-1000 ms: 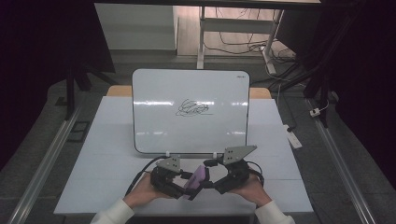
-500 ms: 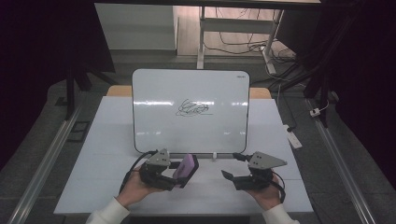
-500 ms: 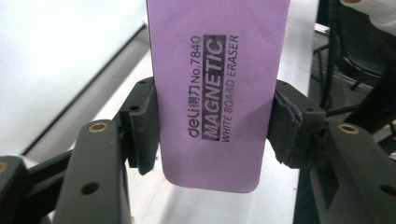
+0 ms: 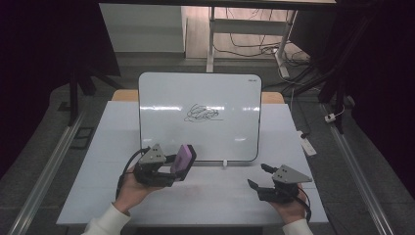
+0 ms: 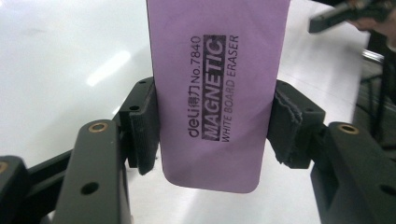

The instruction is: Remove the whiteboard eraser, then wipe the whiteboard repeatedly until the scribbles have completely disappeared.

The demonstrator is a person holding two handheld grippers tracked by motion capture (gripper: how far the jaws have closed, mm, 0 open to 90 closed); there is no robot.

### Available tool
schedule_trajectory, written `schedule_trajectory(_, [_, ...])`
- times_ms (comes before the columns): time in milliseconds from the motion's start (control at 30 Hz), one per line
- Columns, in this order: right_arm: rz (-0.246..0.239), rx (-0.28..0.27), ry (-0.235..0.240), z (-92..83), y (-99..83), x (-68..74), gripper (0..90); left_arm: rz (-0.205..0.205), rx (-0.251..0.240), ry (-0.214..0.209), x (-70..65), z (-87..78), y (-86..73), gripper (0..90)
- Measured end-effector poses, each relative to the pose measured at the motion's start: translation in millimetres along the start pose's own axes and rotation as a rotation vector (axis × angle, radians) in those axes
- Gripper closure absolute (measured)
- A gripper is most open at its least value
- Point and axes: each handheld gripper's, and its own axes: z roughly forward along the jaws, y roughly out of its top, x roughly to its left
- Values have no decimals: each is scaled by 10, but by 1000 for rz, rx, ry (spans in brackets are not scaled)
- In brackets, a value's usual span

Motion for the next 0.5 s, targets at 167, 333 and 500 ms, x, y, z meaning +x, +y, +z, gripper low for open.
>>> schedule_trajectory(167, [28,0,-15,2,-51,-54,268,-31,-26,46,92,-88,19,410])
schedule_trajectory(333, [23,4,-26,11,-57,-57,269,-50,-43,100,133,-124,35,410])
schedule_trajectory(500, [15,15,-27,31,-73,-59,272,-65,-49,167,203,-142,99,410])
